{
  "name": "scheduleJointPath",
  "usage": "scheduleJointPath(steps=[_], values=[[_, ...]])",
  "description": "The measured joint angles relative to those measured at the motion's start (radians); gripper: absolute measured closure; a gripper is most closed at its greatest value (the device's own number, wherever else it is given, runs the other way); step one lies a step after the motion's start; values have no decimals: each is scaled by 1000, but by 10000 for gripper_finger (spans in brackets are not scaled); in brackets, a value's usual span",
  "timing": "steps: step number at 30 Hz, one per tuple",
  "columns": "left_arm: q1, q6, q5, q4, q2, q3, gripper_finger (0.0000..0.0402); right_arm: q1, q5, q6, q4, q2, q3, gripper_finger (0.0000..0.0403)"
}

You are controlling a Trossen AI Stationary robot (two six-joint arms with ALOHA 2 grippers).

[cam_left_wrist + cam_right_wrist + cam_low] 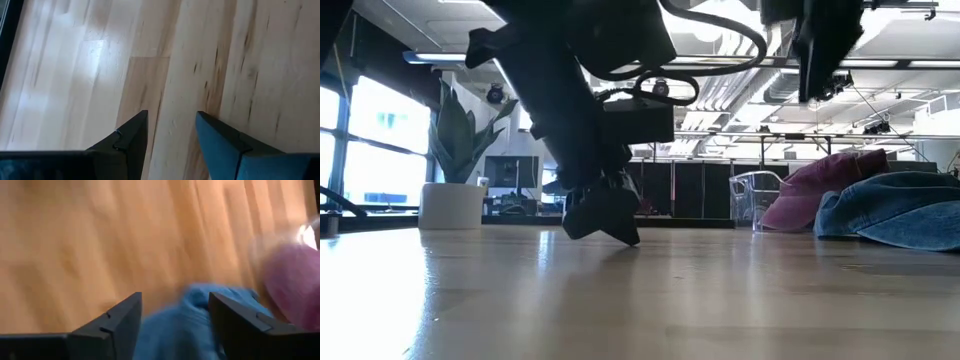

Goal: Pick & Place hat
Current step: Put the blue cap into the bottom transparent bin

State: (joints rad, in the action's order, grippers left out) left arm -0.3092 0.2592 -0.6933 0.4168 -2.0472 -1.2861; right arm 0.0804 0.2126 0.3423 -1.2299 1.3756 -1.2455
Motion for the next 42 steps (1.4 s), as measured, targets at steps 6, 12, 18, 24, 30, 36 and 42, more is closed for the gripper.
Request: scheduleJointPath(steps=[6, 12, 18, 24, 30, 36, 42], values=[[-7, -16, 5, -3, 0, 0, 237, -137, -27, -368, -85, 199, 1, 166], [-6, -22, 10, -3, 1, 0, 237, -185, 26, -725, -120, 344, 1, 193], [-6, -23, 11, -3, 1, 0, 237, -241, 115, -910, -183, 398, 31, 214], [-6, -23, 12, -3, 1, 0, 237, -287, 199, -1057, -113, 398, 149, 216], [-6, -23, 12, -3, 1, 0, 237, -297, 239, -1134, 40, 398, 244, 245], [-12, -44, 7, 14, 1, -2, 237, -296, 183, -1038, 26, 398, 238, 370], [-62, 97, -220, 277, 51, 0, 237, -246, 162, -875, -23, 348, 72, 377]])
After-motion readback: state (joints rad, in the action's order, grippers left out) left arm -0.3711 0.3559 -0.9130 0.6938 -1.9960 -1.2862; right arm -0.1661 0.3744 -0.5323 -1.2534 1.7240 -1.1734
